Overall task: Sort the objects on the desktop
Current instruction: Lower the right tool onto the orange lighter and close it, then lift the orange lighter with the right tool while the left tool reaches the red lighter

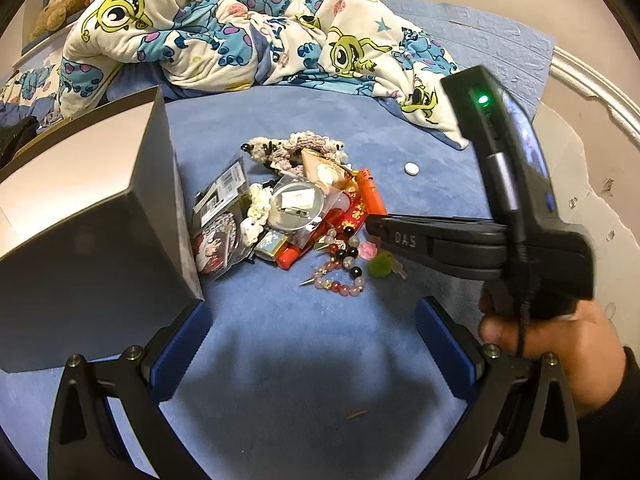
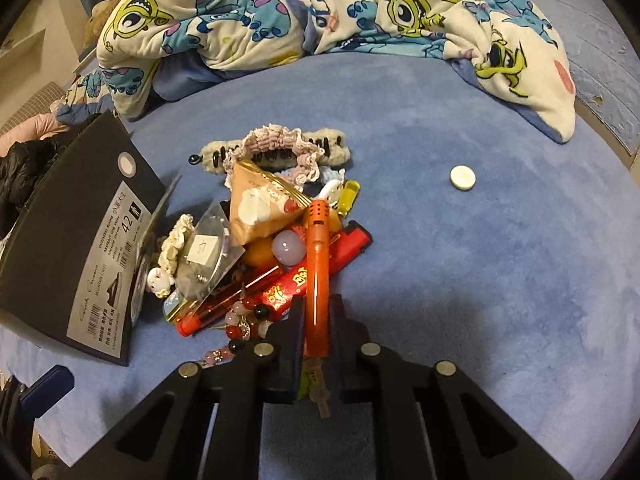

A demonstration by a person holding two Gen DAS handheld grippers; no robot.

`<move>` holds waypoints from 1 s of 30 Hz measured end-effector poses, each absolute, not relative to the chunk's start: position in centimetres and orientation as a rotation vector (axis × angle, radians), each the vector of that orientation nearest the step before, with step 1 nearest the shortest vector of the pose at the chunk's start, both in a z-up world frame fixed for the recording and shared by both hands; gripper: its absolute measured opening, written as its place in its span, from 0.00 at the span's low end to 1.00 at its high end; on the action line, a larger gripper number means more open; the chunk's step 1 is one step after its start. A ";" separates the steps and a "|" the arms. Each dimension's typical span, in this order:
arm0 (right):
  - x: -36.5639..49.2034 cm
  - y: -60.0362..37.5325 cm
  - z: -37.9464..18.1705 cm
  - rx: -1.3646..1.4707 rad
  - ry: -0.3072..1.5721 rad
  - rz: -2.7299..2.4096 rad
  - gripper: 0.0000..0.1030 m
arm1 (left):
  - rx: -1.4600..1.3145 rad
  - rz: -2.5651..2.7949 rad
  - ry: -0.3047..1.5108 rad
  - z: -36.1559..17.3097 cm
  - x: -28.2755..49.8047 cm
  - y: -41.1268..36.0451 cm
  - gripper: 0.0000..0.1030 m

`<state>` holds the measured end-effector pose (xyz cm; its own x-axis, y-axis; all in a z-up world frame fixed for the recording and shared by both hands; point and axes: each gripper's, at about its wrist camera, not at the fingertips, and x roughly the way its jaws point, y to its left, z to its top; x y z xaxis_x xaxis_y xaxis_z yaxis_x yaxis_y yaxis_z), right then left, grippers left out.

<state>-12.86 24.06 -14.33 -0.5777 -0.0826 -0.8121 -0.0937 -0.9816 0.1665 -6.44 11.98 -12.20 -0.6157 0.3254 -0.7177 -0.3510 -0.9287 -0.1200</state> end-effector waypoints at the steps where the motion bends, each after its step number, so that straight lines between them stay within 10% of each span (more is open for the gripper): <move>1: -12.8 24.2 -14.1 -1.435 0.303 2.772 0.11 | -1.109 2.522 0.049 -12.1 -6.5 12.2 1.00; 30: -7.2 36.9 -9.4 -1.179 0.568 2.744 0.11 | -1.120 2.338 0.358 -15.0 -16.5 23.7 0.89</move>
